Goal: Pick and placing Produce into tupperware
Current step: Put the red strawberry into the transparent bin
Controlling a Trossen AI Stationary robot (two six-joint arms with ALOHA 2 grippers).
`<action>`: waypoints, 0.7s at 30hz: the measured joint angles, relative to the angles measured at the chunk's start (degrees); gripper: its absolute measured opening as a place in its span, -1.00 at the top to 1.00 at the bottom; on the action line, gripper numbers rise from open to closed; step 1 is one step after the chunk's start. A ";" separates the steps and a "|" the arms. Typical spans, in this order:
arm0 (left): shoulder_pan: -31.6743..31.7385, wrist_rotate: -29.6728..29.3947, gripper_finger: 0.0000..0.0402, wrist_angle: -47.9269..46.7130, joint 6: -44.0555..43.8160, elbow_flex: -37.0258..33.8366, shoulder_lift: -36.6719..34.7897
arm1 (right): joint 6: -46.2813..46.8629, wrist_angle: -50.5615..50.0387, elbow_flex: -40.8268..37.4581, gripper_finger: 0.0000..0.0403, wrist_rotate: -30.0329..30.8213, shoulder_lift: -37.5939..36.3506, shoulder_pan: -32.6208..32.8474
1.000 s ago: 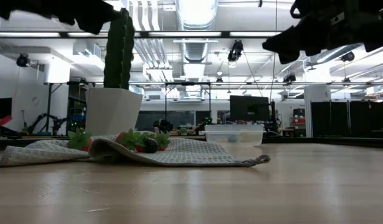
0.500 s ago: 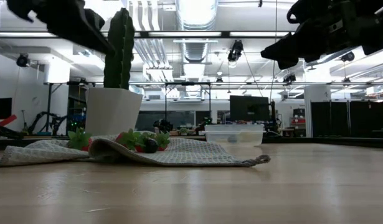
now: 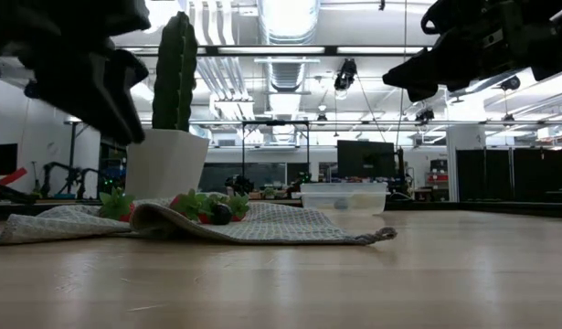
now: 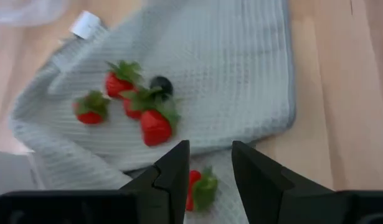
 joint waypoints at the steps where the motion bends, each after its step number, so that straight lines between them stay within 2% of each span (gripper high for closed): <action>1: -0.35 0.36 0.47 -0.53 0.40 0.31 1.11 | -0.01 -0.01 0.00 0.66 0.00 0.00 0.01; 9: -2.25 0.29 0.47 -5.31 -2.21 2.67 7.97 | -0.03 -0.03 0.00 0.68 0.02 0.00 0.00; 21: -2.24 -0.73 0.47 -6.34 -3.57 3.21 11.39 | 0.01 -0.01 0.00 0.68 0.00 0.00 -0.01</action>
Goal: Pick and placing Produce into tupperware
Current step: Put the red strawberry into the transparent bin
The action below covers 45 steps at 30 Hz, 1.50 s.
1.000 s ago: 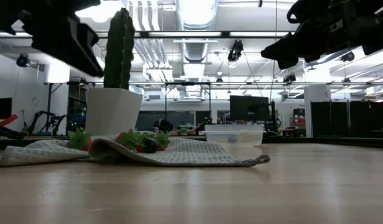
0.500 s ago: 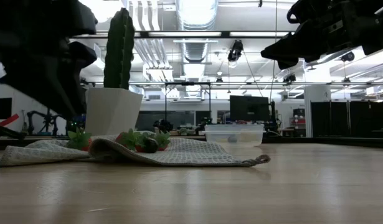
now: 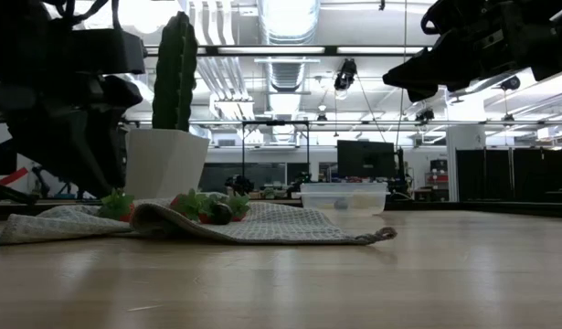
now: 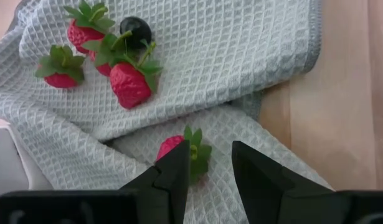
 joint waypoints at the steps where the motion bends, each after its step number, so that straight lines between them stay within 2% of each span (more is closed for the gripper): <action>1: 0.00 -0.06 0.47 -0.30 0.00 0.02 0.00 | 0.00 -0.02 0.00 0.68 0.00 0.00 0.00; 20: 0.13 -2.60 0.47 -0.35 -3.05 -0.39 0.52 | 0.02 -0.02 0.00 0.70 -0.02 0.00 0.00; 45: 0.15 -2.65 0.47 1.25 -7.54 -0.76 1.76 | 0.02 -0.02 0.00 0.71 -0.07 0.00 0.00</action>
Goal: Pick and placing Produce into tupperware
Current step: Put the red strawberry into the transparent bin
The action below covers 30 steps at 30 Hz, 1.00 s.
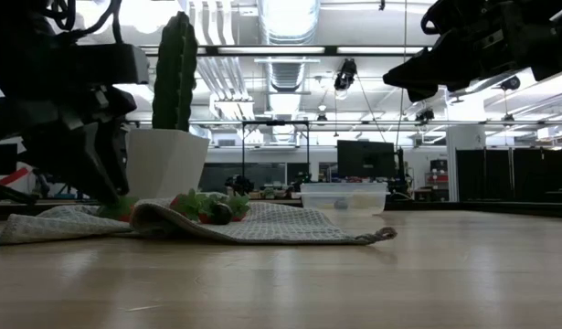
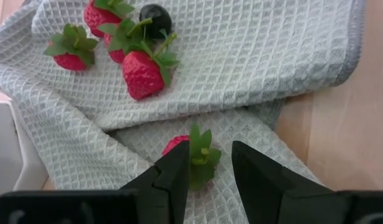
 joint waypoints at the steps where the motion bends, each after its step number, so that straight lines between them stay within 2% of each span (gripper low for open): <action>1: 0.00 0.00 0.47 0.02 0.00 0.00 0.09 | 0.00 0.00 0.00 0.71 0.00 0.00 0.01; 11: 0.07 -0.02 0.48 0.00 -0.05 0.00 0.10 | 0.00 0.00 0.00 0.70 -0.04 0.00 0.00; 20: 0.37 1.37 0.73 -0.04 -1.48 0.00 0.08 | 0.45 0.02 -0.01 0.69 -0.09 0.00 0.02; 25: 0.46 1.88 0.95 -0.20 -1.45 0.00 0.08 | 0.44 0.02 -0.01 0.69 -0.09 0.00 0.01; 30: 0.78 2.32 0.99 -0.22 -1.47 0.00 0.05 | 0.42 0.04 0.00 0.69 -0.07 0.00 0.00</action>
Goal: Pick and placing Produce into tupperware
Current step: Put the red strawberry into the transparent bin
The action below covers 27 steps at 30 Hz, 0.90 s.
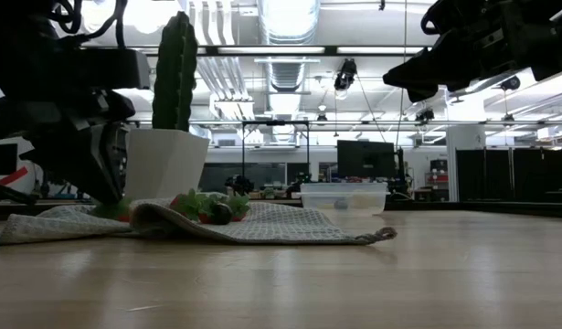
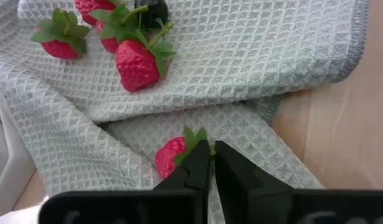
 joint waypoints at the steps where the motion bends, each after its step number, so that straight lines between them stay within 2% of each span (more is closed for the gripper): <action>1: 0.06 0.18 0.99 0.03 0.01 0.00 -0.04 | 0.00 0.00 0.00 0.69 0.00 0.00 0.02; 11: 0.34 -0.03 1.00 -0.90 0.75 1.83 -3.21 | -0.02 0.11 -0.02 0.70 0.00 0.00 0.02; 18: 0.77 -3.43 1.00 -1.40 3.26 2.43 -7.19 | -0.01 0.49 -0.02 0.70 0.00 -0.02 0.01; 27: 4.93 -13.17 1.00 1.38 13.15 2.71 -13.81 | -0.12 0.75 -0.02 0.71 0.00 -0.02 0.01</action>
